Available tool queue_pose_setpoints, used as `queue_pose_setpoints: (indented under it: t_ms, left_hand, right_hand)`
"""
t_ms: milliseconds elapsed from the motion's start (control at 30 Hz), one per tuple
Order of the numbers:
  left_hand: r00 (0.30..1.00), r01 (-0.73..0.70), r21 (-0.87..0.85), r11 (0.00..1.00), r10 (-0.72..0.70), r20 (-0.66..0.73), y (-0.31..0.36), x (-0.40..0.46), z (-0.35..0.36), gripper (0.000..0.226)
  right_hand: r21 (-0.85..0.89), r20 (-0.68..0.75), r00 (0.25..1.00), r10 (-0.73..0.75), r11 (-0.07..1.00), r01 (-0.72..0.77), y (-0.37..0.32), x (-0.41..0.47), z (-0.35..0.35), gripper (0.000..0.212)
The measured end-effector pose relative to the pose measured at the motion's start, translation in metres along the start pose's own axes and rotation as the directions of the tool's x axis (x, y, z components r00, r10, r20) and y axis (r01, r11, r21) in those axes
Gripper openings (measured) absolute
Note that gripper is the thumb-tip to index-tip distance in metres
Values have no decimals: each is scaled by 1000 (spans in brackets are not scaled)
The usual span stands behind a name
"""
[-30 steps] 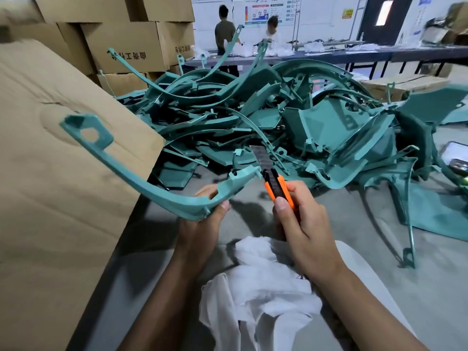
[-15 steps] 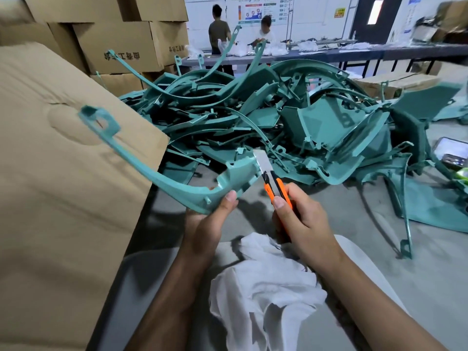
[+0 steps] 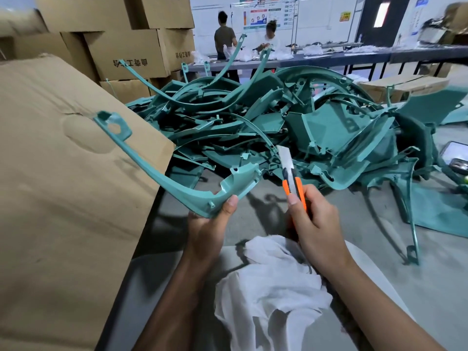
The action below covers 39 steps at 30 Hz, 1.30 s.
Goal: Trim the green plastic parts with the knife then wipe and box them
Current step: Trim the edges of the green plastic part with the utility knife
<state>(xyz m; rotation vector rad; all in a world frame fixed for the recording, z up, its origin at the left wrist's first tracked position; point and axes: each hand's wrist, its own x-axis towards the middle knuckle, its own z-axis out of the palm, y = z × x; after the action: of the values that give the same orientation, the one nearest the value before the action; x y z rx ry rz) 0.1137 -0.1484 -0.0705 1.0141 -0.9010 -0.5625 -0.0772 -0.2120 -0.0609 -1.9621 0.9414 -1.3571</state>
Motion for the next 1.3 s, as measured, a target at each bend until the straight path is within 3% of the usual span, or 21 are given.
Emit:
queue_pose_setpoints:
  t_ms: [100,233,467,600,733,900,1033,1100,1167,1300]
  left_hand:
    - [998,-26,24,999,25,50,1,-5,5,37]
    - [999,12,-78,997,-8,48,4,-6,14,26]
    - [999,48,-113,992,-47,11,4,-5,11,25]
    - [999,39,-121,992,-43,-27,5,-4,12,25]
    - [999,35,-127,991,-37,-18,4,-5,16,25]
    - [999,35,-177,984,-31,29,1,-11,26,26]
    - [995,81,-248,965,-95,-43,2,-11,30,40]
    - [979,114,-304,946,-159,-128,5,-9,29,68]
    - [978,103,-283,954,-149,-146,7,-7,27,75]
    - [982,101,-182,978,-127,-138,3,-4,23,38]
  right_hand:
    - [-58,102,989,-105,992,111,-8,-4,4,23]
    - [-82,55,998,-22,996,26,-4,0,7,26]
    - [-255,8,996,91,963,-86,8,0,12,15]
    - [-102,-37,977,212,971,-215,13,2,11,27]
    - [25,-26,984,177,984,-176,4,0,12,31]
    - [231,100,974,205,947,-223,-9,0,13,20]
    - [265,149,941,305,904,-335,-7,1,12,25]
    - [153,214,906,365,904,-400,-3,2,14,32]
    - [74,203,905,375,915,-396,-1,2,17,33]
    - [141,2,958,288,948,-285,-6,1,17,31]
